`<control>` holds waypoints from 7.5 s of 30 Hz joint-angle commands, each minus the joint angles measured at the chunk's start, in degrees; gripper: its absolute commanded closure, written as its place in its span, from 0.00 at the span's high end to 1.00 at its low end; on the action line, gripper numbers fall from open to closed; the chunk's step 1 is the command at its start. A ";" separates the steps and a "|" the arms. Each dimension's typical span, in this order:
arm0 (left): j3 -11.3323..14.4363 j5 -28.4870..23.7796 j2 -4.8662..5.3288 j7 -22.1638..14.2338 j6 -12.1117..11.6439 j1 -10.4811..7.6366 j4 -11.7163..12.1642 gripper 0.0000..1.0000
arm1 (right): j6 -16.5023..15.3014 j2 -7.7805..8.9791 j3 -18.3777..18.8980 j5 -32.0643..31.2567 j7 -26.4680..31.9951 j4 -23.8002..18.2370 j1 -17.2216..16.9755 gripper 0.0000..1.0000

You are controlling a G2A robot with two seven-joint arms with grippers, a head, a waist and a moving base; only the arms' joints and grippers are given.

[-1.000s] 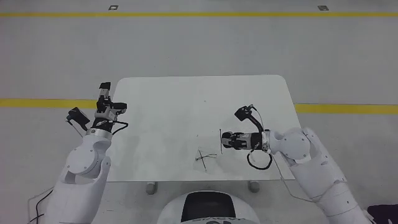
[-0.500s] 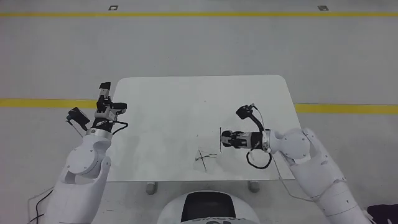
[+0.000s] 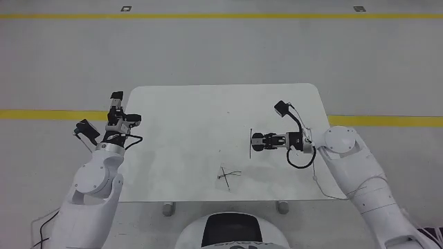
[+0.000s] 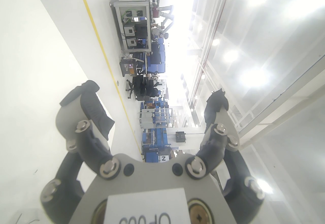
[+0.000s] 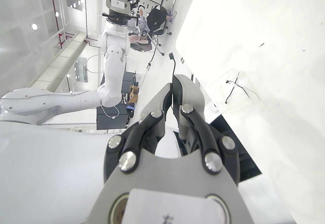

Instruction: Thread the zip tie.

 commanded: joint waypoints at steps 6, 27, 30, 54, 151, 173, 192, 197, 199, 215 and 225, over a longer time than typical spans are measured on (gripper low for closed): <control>0.00 0.00 0.00 0.00 0.00 0.00 0.00 1.00 | 0.00 0.00 0.00 0.01 0.01 0.02 0.01 0.00; 10.30 21.41 -0.44 2.95 2.94 -1.63 -2.75 1.00 | 5.09 -0.06 -0.85 5.64 0.30 2.26 1.12 0.00; 12.04 25.82 -0.48 3.72 2.53 -1.80 -3.12 1.00 | 5.27 -0.16 -1.43 6.42 0.97 3.19 1.72 0.00; 18.53 60.89 0.24 5.76 0.01 -1.58 -3.23 1.00 | 10.26 -0.90 -4.13 10.53 -2.68 3.92 2.28 0.00; 81.93 114.02 18.46 4.31 16.64 -52.32 12.86 1.00 | 38.96 -3.47 -17.44 12.20 -37.45 -3.82 8.86 0.00; 81.93 114.02 18.31 3.72 15.01 -53.02 13.11 0.31 | 38.96 -3.70 -17.82 13.53 -39.97 -4.74 8.89 0.00; 81.93 114.02 17.93 2.41 13.67 -53.61 12.98 0.07 | 38.96 -3.46 -17.07 13.13 -40.42 -5.34 8.11 0.00; 81.93 114.02 17.93 2.40 13.39 -53.77 12.93 0.00 | 38.96 -3.46 -17.03 13.15 -40.33 -5.36 8.07 0.00; 81.93 114.02 17.94 2.35 13.22 -53.83 12.87 0.00 | 38.96 -3.46 -17.01 13.24 -40.32 -5.33 8.06 0.00; 81.93 114.02 18.74 2.81 15.36 -52.34 12.24 0.00 | 38.57 -2.86 -14.87 11.99 -40.02 -5.86 6.84 1.00; 78.48 105.39 20.44 11.54 10.65 -49.07 12.36 0.00 | 31.18 -0.82 -8.28 10.09 -31.90 -6.50 2.45 1.00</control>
